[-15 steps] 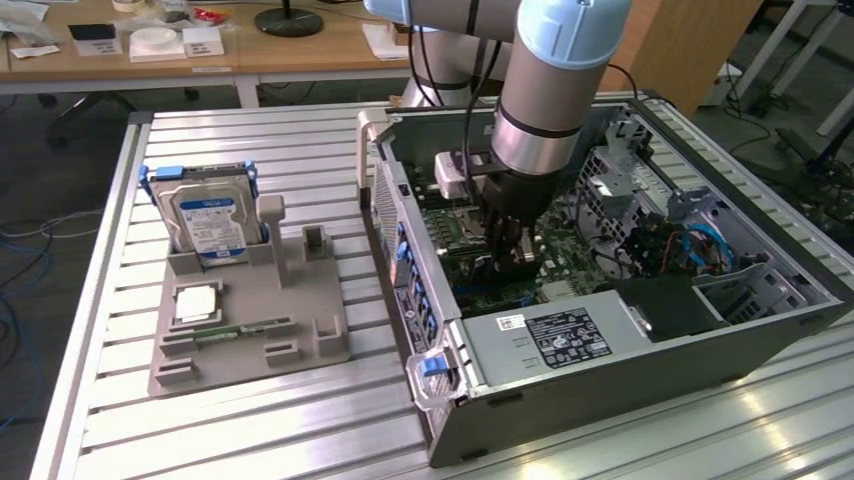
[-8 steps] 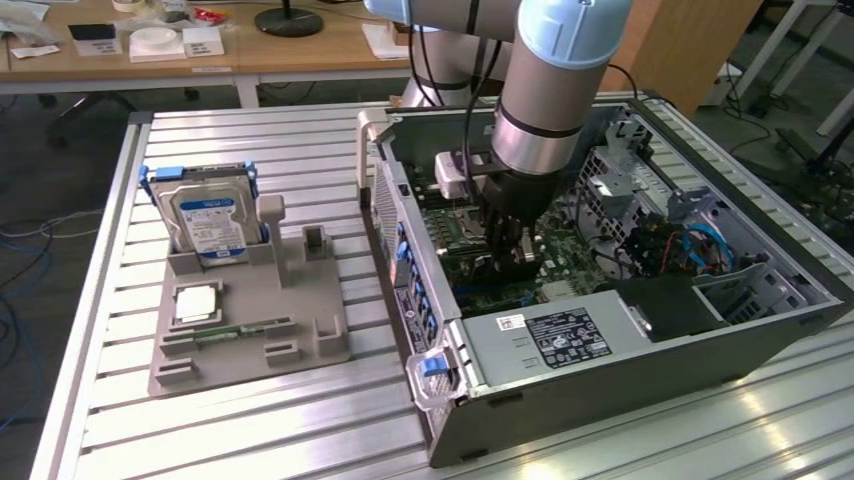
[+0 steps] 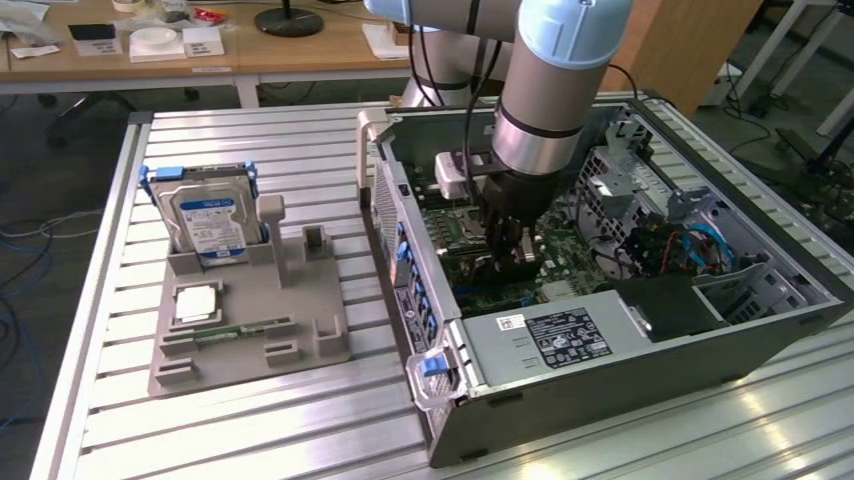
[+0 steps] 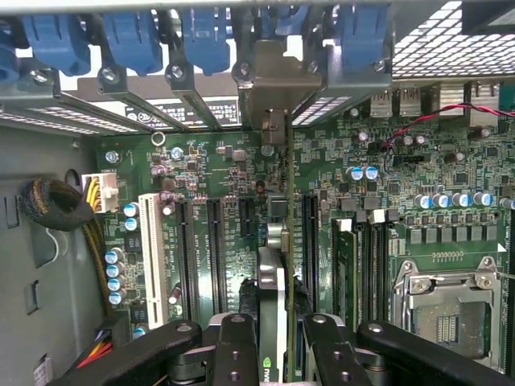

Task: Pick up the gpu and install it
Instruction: 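Insert the gpu into the slot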

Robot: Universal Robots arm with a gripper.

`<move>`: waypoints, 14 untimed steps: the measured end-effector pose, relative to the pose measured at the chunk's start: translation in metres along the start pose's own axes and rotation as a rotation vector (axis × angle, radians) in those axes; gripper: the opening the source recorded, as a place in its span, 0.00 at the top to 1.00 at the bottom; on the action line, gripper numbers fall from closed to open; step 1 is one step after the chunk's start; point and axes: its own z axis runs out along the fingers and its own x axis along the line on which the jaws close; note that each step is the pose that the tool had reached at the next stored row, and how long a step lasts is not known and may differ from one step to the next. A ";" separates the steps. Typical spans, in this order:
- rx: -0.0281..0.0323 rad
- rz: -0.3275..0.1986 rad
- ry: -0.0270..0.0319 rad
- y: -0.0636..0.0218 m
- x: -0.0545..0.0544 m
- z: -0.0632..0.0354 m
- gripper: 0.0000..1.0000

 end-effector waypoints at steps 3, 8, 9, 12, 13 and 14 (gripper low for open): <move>0.0001 0.000 -0.0002 0.0000 0.000 -0.0001 0.74; 0.0000 0.000 0.0001 0.0000 0.000 -0.0010 0.74; -0.0001 0.000 0.0003 -0.0001 0.000 -0.0015 0.74; 0.0000 0.000 -0.0001 -0.0001 0.000 -0.0018 0.74; 0.0000 0.000 -0.0001 -0.0001 0.000 -0.0018 0.74; 0.0001 0.000 -0.0001 -0.0001 0.000 -0.0018 0.74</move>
